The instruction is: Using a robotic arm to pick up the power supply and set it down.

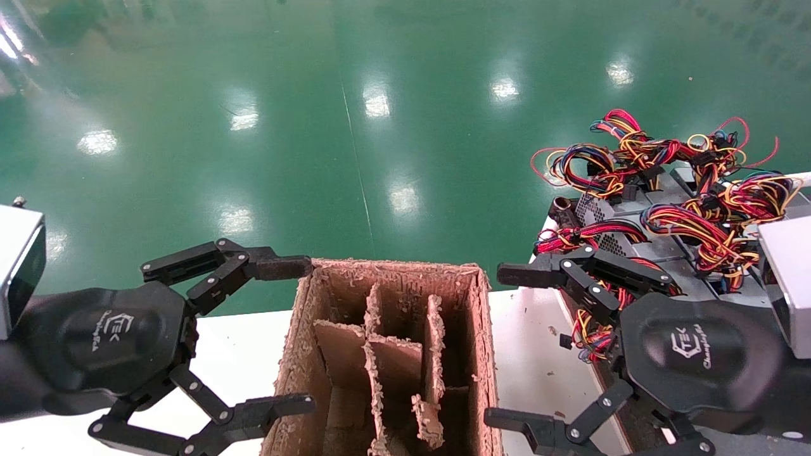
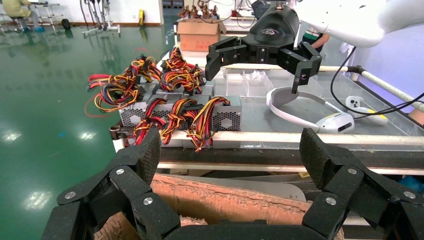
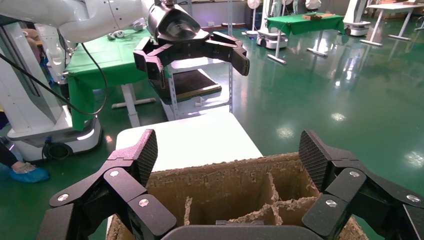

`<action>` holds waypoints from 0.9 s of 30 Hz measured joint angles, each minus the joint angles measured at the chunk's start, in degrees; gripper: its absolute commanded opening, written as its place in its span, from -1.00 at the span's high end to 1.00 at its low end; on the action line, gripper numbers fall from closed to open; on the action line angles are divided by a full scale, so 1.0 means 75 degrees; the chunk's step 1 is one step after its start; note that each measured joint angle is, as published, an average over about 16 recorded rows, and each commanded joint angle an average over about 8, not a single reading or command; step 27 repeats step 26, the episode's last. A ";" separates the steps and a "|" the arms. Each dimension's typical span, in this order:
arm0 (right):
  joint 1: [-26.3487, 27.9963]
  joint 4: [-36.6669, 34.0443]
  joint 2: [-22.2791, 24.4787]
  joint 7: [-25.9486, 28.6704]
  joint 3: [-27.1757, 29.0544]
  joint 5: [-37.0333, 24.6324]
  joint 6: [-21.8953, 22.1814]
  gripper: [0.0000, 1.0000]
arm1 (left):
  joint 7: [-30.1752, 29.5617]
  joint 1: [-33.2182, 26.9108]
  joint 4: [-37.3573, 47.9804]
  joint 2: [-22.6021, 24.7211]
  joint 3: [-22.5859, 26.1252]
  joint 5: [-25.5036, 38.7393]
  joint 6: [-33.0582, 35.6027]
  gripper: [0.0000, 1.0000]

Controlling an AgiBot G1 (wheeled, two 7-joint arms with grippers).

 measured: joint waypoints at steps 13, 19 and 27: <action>0.0000 0.0000 0.0000 0.0000 0.0000 0.0000 0.0000 -1.00 | 0.0000 0.0000 0.0000 0.0000 0.0000 0.0000 0.0000 -1.00; 0.0000 0.0000 0.0000 0.0000 0.0000 0.0000 0.0000 -1.00 | 0.0000 0.0000 0.0000 0.0000 0.0000 0.0000 0.0000 -1.00; 0.0000 0.0000 0.0000 0.0000 0.0000 0.0000 0.0000 -1.00 | 0.0000 0.0000 0.0000 0.0000 0.0000 0.0000 0.0000 -1.00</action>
